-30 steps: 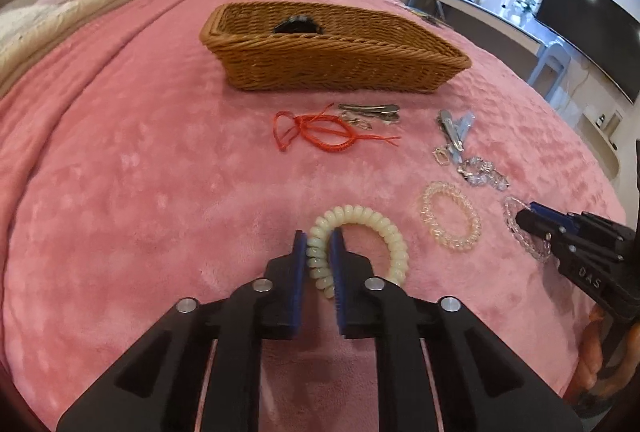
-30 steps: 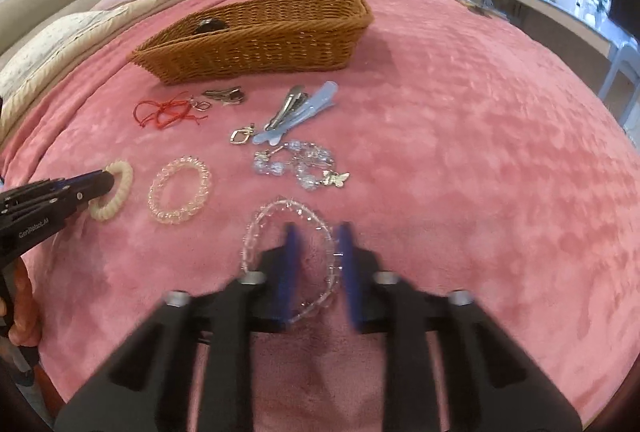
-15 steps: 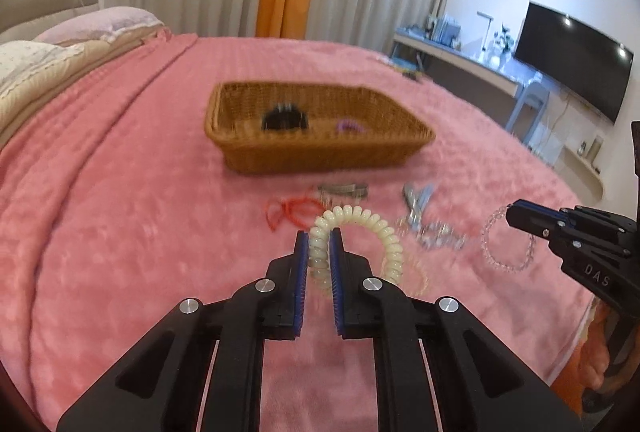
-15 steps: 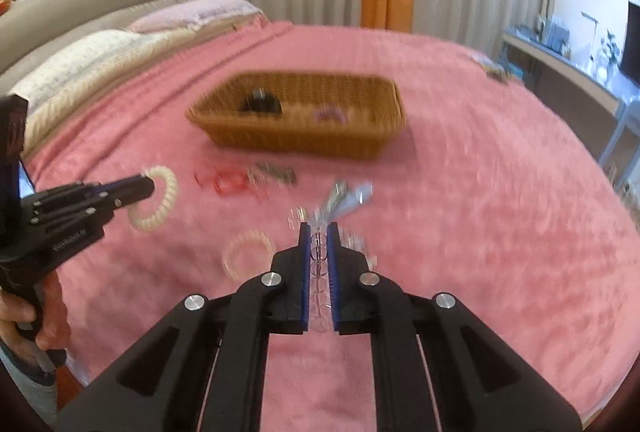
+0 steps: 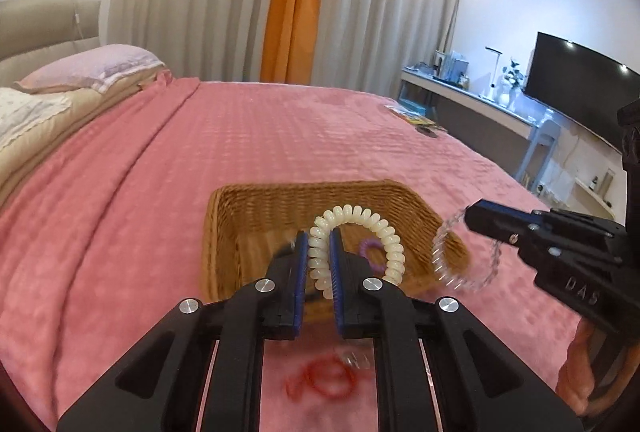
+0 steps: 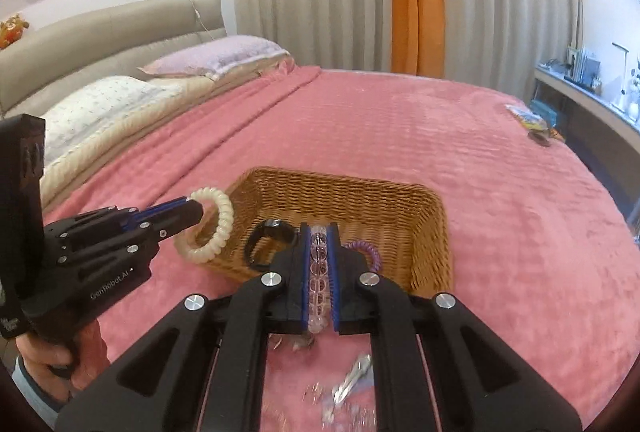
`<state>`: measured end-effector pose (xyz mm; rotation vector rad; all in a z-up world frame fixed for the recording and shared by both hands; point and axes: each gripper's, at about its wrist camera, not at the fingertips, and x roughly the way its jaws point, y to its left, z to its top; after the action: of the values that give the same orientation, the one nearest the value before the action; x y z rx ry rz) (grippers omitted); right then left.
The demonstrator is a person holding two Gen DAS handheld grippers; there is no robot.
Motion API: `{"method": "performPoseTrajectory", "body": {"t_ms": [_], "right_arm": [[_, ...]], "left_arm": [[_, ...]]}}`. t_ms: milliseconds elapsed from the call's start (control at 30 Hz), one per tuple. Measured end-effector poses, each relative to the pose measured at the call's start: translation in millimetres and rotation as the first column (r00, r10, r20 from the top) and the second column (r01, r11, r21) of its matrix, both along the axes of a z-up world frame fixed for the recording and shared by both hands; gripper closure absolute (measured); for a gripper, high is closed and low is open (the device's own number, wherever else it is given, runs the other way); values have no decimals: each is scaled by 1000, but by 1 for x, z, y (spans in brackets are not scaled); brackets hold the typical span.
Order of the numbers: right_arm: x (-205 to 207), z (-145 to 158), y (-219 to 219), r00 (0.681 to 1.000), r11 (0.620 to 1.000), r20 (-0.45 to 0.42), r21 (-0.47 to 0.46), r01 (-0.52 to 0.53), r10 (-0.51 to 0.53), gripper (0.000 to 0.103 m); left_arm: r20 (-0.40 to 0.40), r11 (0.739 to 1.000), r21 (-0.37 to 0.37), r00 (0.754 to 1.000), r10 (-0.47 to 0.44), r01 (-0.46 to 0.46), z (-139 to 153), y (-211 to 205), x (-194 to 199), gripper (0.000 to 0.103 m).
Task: Organize jewelry
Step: 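Carry both bracelets into the basket and open both tools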
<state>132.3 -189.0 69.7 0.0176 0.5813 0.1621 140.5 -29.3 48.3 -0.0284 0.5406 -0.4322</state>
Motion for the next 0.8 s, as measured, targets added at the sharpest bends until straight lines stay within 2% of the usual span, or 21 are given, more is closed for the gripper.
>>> {"method": "performPoseTrajectory", "body": {"t_ms": [133, 300, 500, 633, 667, 700, 767, 800], "right_arm": [[43, -26, -3, 998, 999, -53, 40, -18, 20, 97], [79, -59, -14, 992, 998, -127, 60, 19, -11, 97], [91, -90, -38, 979, 992, -189, 80, 94, -78, 97], [90, -97, -46, 976, 988, -205, 110, 104, -80, 96], [90, -97, -48, 975, 987, -207, 117, 105, -80, 96], [88, -96, -49, 976, 987, -205, 121, 105, -78, 96], [85, -92, -49, 977, 987, -194, 117, 109, -85, 91], [83, -89, -50, 978, 986, -191, 122, 113, -88, 79]], "left_arm": [[-18, 1000, 25, 1000, 10, -9, -23, -11, 26, 94], [-52, 999, 35, 999, 11, -9, -43, -11, 45, 94], [-77, 998, 63, 997, 7, -2, -57, -16, 54, 93], [-83, 996, 87, 997, 2, 6, -61, -20, 54, 92], [-80, 996, 86, 997, -1, 8, -61, -20, 53, 90], [-75, 997, 82, 997, -5, 12, -60, -19, 51, 78], [-50, 998, 70, 999, -1, 5, -54, -15, 47, 65], [-42, 998, 63, 999, -2, 5, -52, -13, 44, 62]]}}
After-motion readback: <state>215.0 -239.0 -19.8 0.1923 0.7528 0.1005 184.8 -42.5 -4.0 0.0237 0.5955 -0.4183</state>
